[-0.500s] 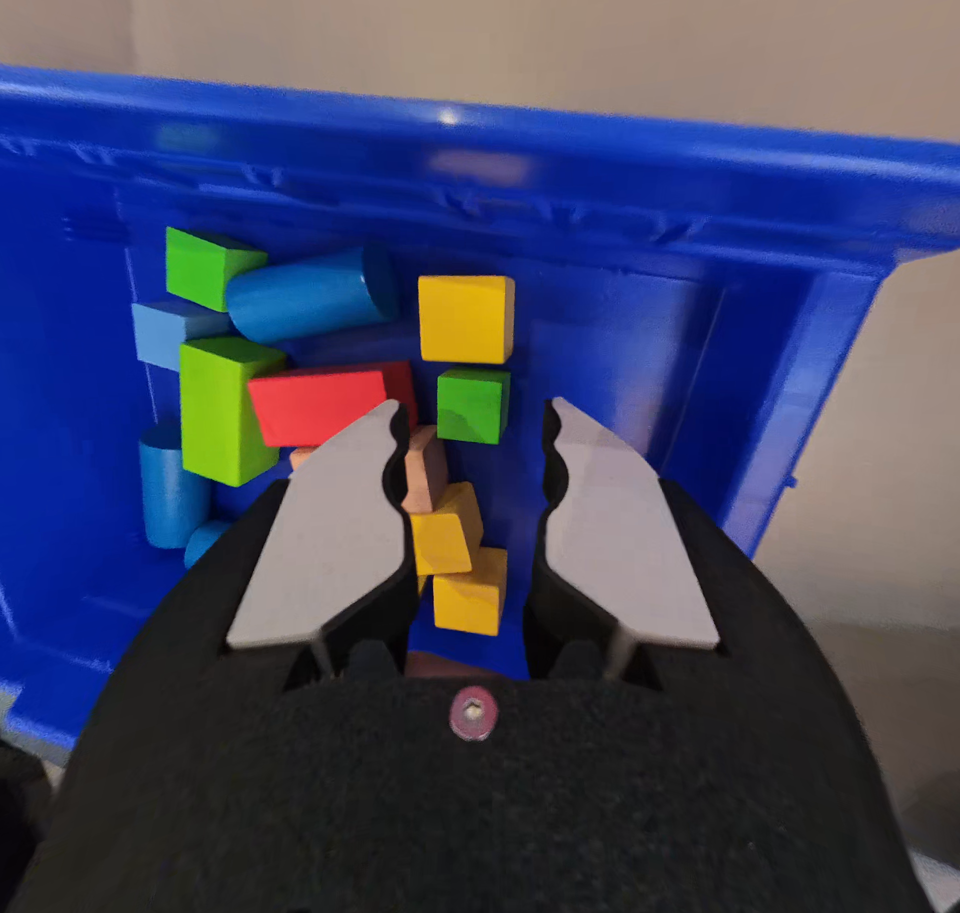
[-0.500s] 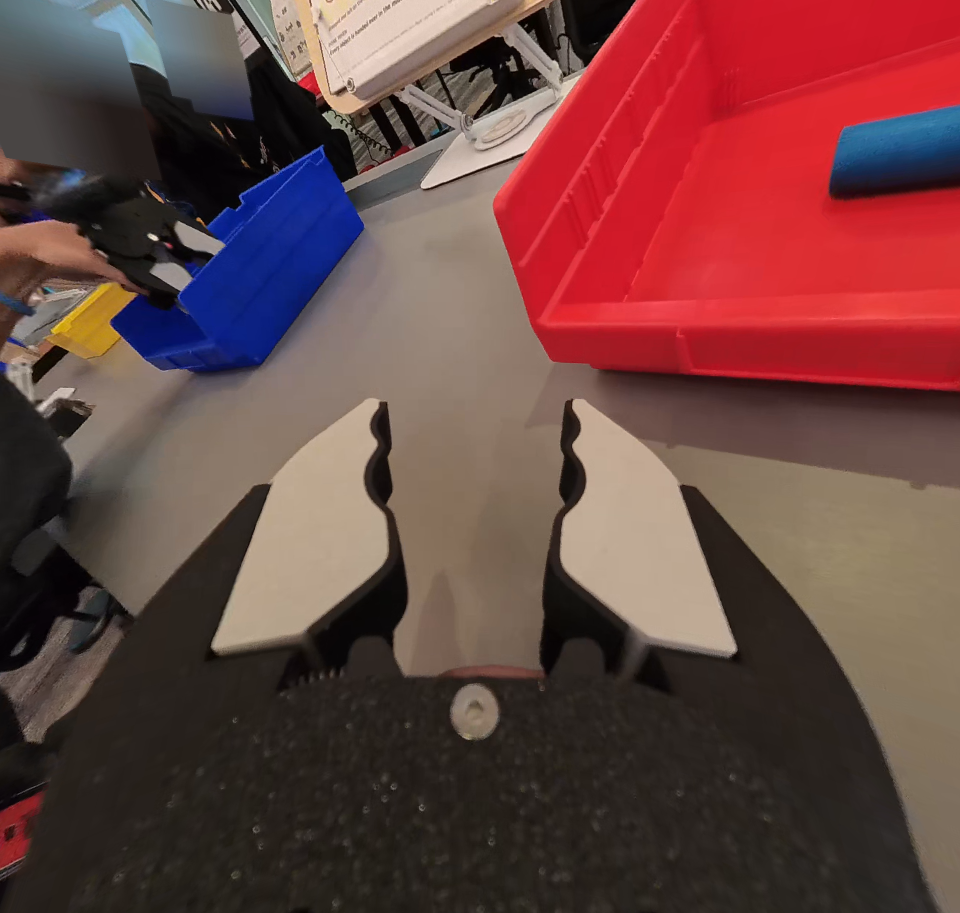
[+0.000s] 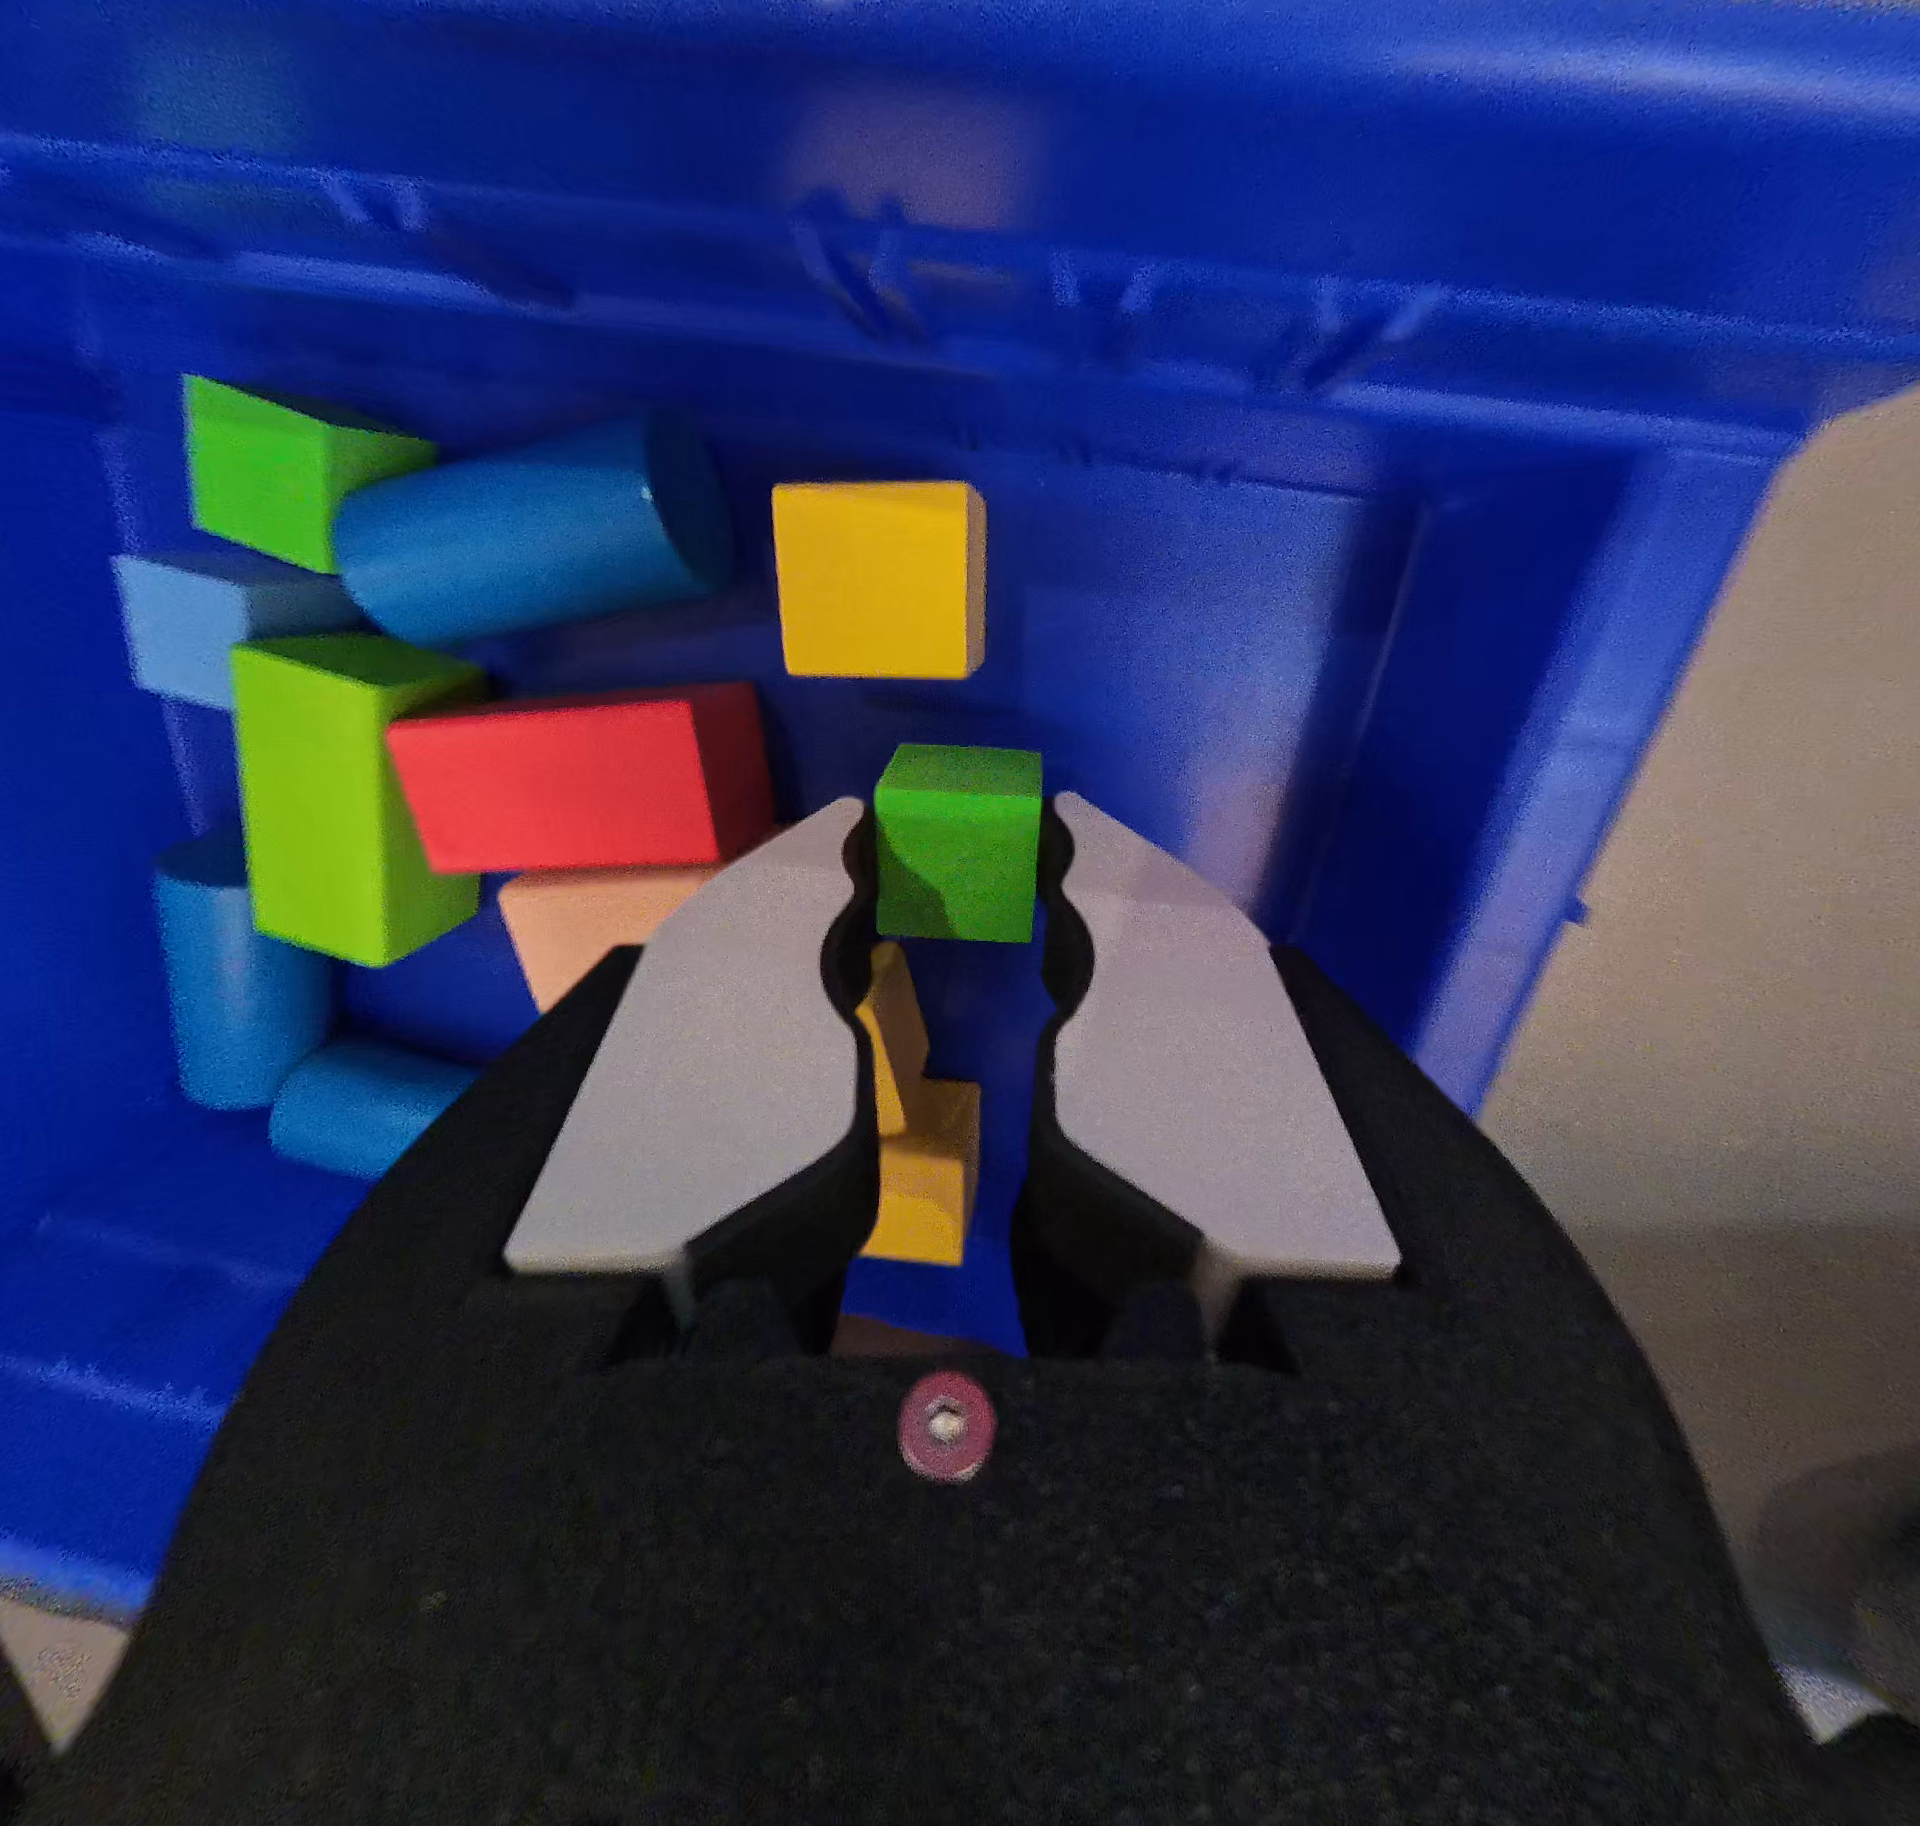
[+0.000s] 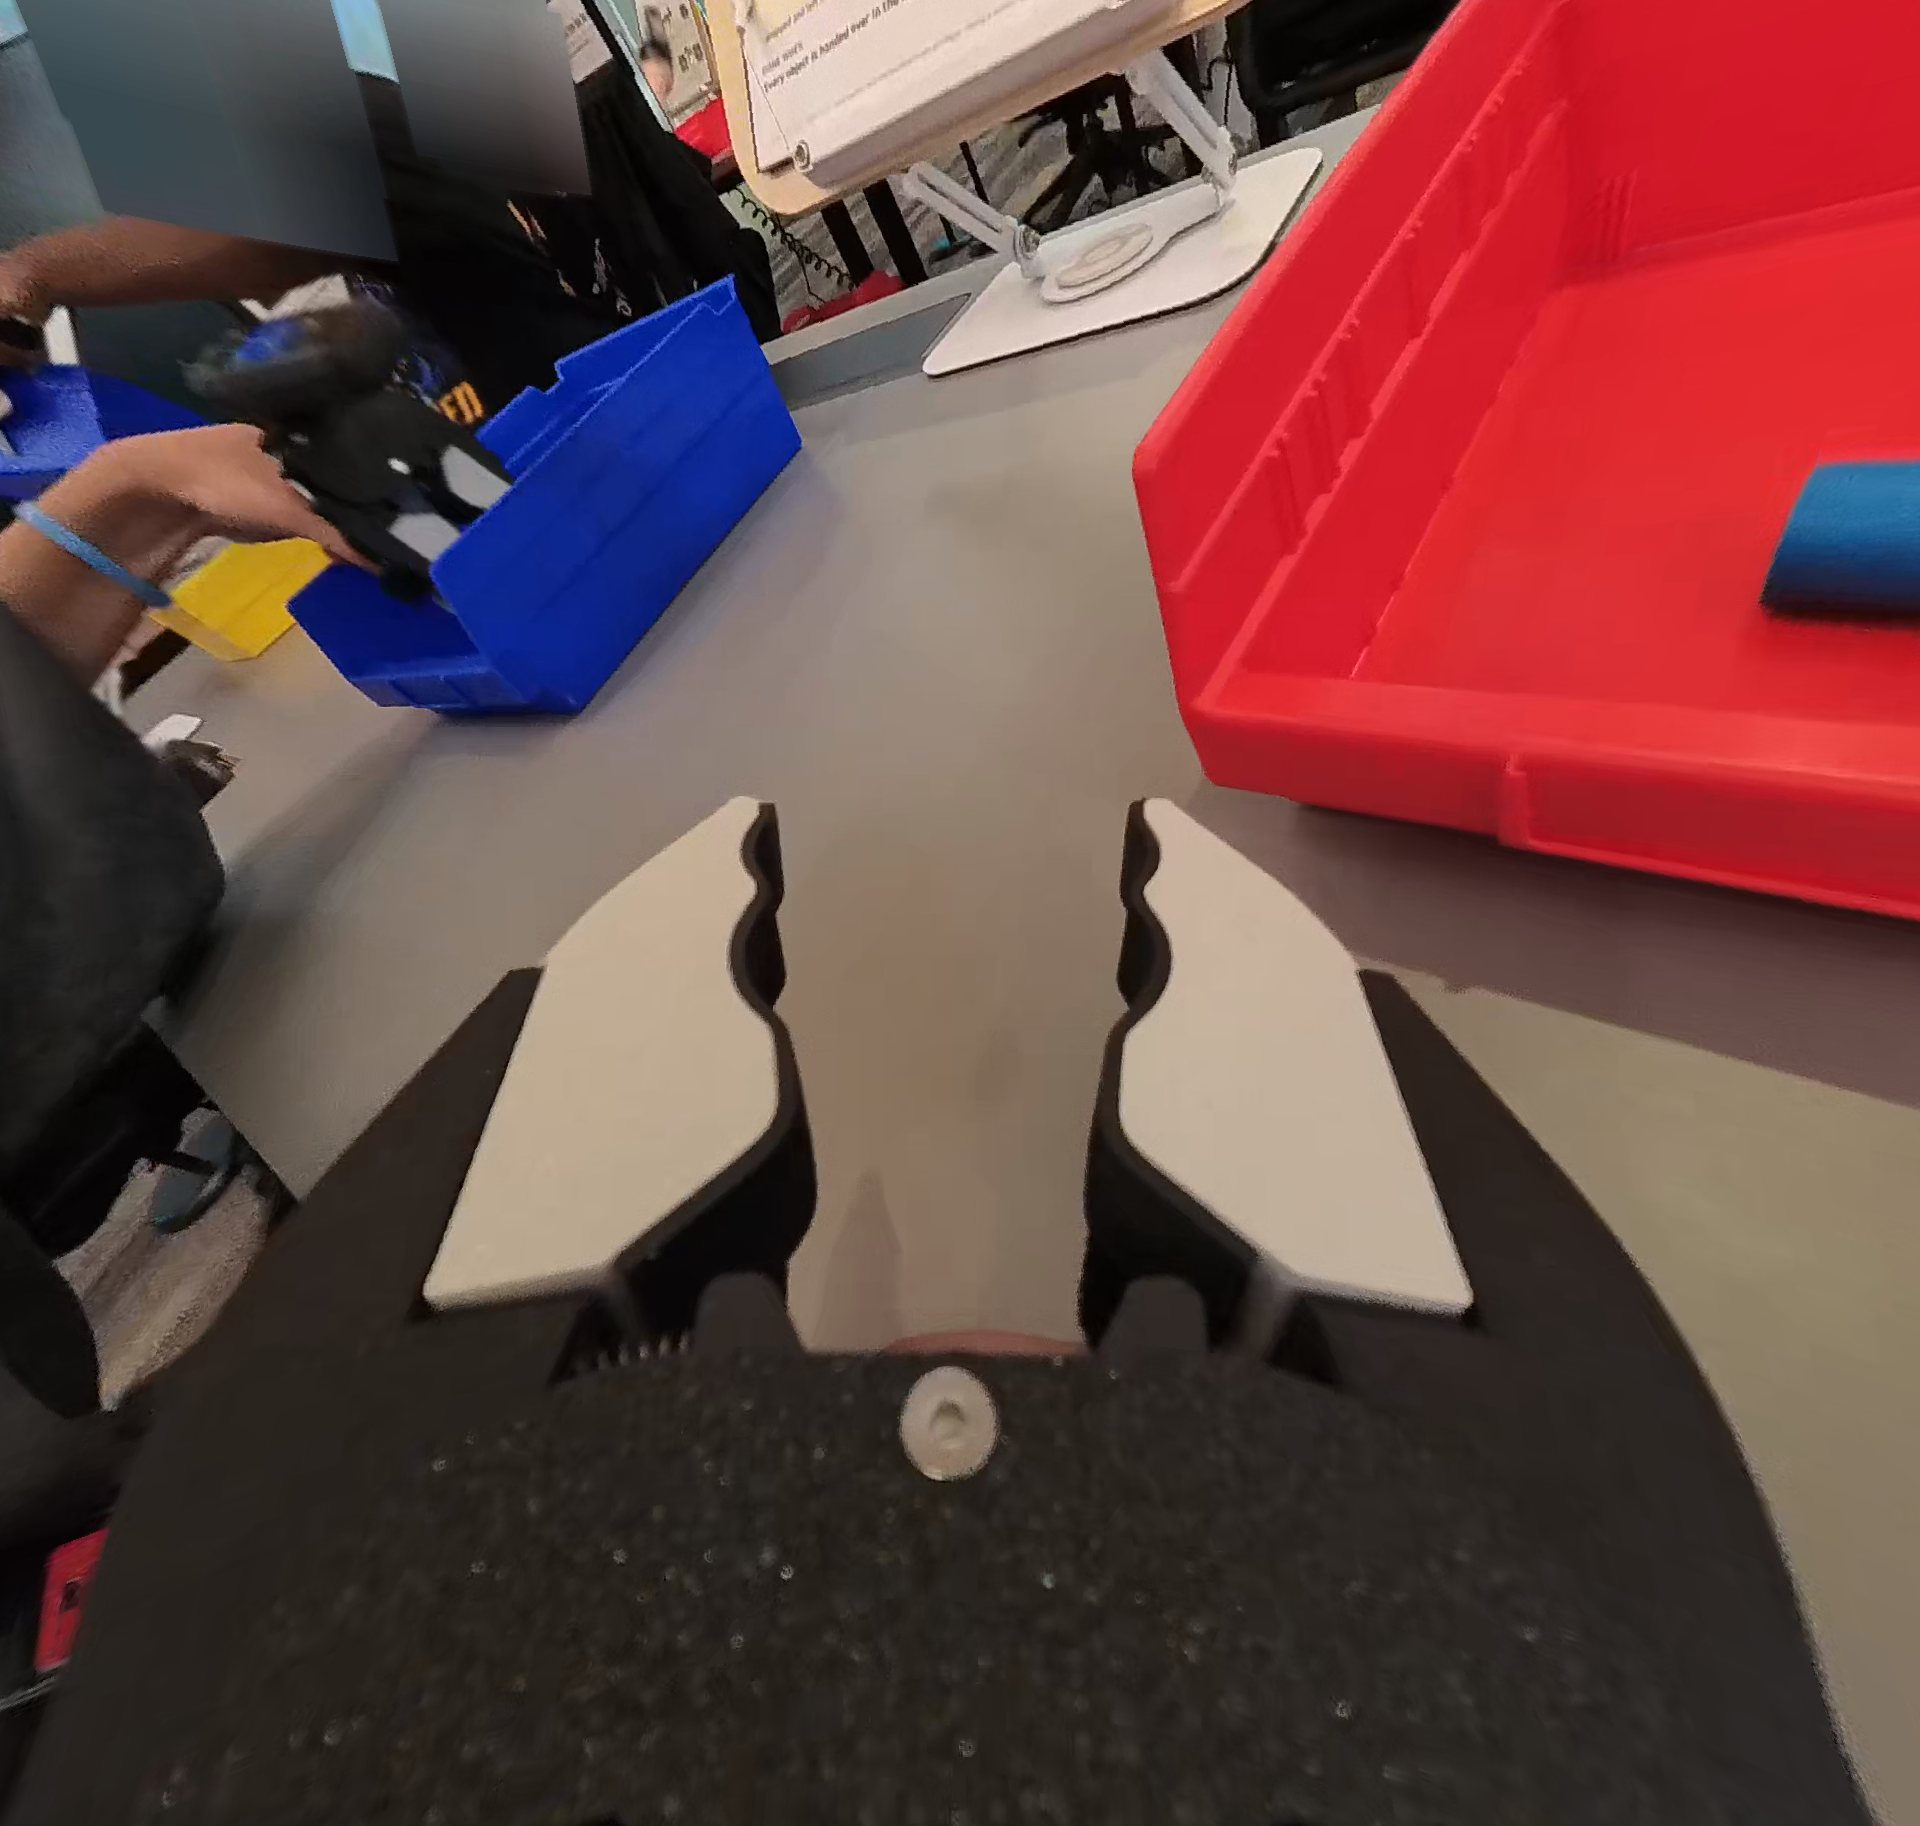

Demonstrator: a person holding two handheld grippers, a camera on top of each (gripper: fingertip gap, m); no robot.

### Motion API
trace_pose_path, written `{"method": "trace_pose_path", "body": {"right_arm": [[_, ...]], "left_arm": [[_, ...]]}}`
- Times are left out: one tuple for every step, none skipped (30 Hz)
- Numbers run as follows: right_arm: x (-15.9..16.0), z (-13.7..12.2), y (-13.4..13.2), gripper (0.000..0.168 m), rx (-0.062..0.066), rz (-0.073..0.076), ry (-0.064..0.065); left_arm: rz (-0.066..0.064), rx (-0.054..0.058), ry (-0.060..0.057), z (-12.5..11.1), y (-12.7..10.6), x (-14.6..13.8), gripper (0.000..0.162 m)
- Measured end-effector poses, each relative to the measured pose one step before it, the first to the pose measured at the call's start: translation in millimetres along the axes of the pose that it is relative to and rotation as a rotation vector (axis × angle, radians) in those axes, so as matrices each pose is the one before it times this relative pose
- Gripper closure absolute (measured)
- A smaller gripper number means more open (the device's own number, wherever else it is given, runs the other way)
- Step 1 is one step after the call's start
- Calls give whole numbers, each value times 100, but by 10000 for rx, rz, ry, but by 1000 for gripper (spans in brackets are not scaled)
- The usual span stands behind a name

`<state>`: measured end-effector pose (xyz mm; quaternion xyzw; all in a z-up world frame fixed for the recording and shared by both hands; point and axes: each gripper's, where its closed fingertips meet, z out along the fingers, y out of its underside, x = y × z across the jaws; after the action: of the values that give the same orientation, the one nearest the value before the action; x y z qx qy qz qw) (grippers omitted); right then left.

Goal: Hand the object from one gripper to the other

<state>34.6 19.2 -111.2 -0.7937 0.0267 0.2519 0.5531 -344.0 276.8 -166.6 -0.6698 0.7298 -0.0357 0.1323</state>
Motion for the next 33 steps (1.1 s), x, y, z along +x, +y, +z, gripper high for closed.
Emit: {"method": "trace_pose_path", "body": {"right_arm": [[73, 6, -188, 106, -38, -175, 60], [50, 5, -250, 107, -39, -236, 56], [63, 4, -291, 108, -38, -311, 62], [99, 4, -264, 109, -17, -432, 90], [223, 57, -137, 110, 31, -593, 162], [296, 142, 137, 110, -41, -642, 233], [0, 219, 195, 109, -129, -557, 96], [-442, 305, -97, 109, -24, -464, -145], [-721, 385, -551, 109, 193, -397, -282], [-933, 513, -925, 108, 339, -407, -418], [-1010, 706, -1051, 107, 280, -560, -497], [-874, 883, -972, 107, 101, -713, -455], [-661, 1043, -921, 108, -3, -822, -393], [-622, 1142, -1086, 107, 36, -789, -441], [-645, 1199, -1447, 107, 241, -637, -537], [-433, 1270, -1587, 108, 325, -542, -485], [-277, 1349, -1563, 109, 309, -498, -473], [-58, 1350, -1556, 110, 384, -426, -397], [127, 1322, -1372, 111, 374, -333, -324], [-148, 1213, -1162, 112, 273, -147, -475], [-322, 1095, -815, 115, 139, -26, -542], [-125, 840, -418, 115, -62, 43, -351], [54, 553, -290, 114, -12, 79, -118], [129, 301, -181, 115, 64, -13, 46], [89, 131, -37, 115, 81, -76, 80], [-67, 74, 5, 116, 96, -32, -7], [-141, 97, 72, 117, 31, 5, -69], [-176, 102, 127, 117, -66, -25, -104], [-110, 84, 17, 117, -9, -61, -55], [-53, 108, -63, 118, 51, -37, -7], [-78, 138, 135, 120, -69, -35, -35], [-192, 50, 396, 137, -237, -120, -106], [54, -132, 230, 140, -112, -98, 88]], "left_arm": [[-155, 480, -170, -1148, -346, 179, 134], [-286, 703, -218, -1319, -623, 148, 133], [-527, 1013, -105, -1413, -999, 280, 134], [-831, 1350, 221, -1378, -1470, 717, 134], [-995, 1516, 532, -1139, -1747, 1249, 134], [-841, 1360, 607, -764, -1551, 1579, 134], [-533, 1080, 369, -366, -1224, 1518, 134], [-345, 939, 70, -2, -1181, 1304, 134], [-372, 784, 76, 317, -1147, 1326, 134], [-491, 529, 218, 615, -995, 1457, 134], [-605, 407, 258, 888, -928, 1435, 134], [-669, 275, 289, 1129, -751, 1387, 134], [-720, 87, 320, 1352, -422, 1344, 134], [-744, -46, 211, 1455, -153, 1104, 134], [-721, 25, 106, 1423, -118, 831, 134], [-685, 70, 217, 1362, -37, 837, 134], [-612, -11, 382, 1258, 167, 874, 134], [-545, 61, 407, 1086, 178, 685, 134], [-497, 90, 352, 875, 148, 363, 134], [-437, 32, 312, 670, 141, 94, 134], [-453, -56, 270, 459, 157, -94, 134], [-436, 38, 353, 175, -43, 26, 135], [-347, 221, 460, -68, -286, 291, 134], [-210, 179, 346, -129, -172, 229, 134], [-90, -37, 128, -52, 156, -15, 134], [-65, -111, 149, 17, 239, 19, 134], [-149, -24, 254, 53, 79, 119, 134], [-169, -32, 174, 131, 72, -36, 134], [-75, -95, 47, 206, 175, -235, 134], [-64, -97, 69, 278, 234, -190, 134], [-123, -88, 180, 289, 247, -38, 134], [-128, -91, 124, 215, 241, -93, 134], [-74, -32, 45, 113, 109, -147, 134]]}}
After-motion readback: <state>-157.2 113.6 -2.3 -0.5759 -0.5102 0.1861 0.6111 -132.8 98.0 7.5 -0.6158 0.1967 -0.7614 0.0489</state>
